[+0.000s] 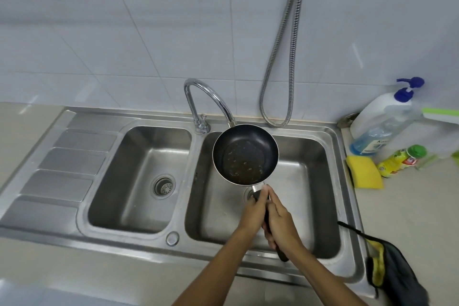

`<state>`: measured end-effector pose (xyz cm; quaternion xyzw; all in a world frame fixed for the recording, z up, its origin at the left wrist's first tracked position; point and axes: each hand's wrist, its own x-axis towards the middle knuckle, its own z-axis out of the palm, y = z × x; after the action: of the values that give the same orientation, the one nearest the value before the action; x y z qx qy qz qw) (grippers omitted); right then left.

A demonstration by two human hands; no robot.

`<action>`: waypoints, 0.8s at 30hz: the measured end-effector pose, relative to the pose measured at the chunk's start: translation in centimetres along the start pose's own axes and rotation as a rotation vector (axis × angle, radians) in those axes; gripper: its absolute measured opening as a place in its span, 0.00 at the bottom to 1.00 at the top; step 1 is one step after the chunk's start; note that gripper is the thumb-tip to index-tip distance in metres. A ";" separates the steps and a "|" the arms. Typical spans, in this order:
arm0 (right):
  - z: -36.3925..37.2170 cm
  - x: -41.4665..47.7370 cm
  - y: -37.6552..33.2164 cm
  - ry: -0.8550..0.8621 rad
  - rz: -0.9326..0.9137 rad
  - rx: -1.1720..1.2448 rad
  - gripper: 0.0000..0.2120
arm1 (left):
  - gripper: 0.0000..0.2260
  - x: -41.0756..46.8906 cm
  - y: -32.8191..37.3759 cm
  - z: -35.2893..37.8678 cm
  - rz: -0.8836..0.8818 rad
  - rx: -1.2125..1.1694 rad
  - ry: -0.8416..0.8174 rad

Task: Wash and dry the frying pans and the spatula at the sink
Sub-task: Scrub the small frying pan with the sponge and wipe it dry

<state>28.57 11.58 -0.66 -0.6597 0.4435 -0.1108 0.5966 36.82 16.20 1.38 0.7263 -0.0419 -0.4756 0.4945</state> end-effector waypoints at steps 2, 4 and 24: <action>0.7 0.2 0.2 -0.039 0.036 -0.012 0.16 | 0.20 0.6 -0.3 0.5 -0.006 -0.098 -0.012; 0.6 0.2 0.2 -0.024 0.030 0.003 0.16 | 0.16 0.7 -0.1 0.6 0.039 -0.117 0.003; -21.1 8.4 6.4 0.531 -0.055 -1.191 0.13 | 0.14 1.8 -1.7 0.3 0.033 -0.270 0.007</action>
<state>16.30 -8.25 -3.97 -0.8387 0.5442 -0.0207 -0.0038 36.89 15.93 -1.04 0.6541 0.0123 -0.4663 0.5955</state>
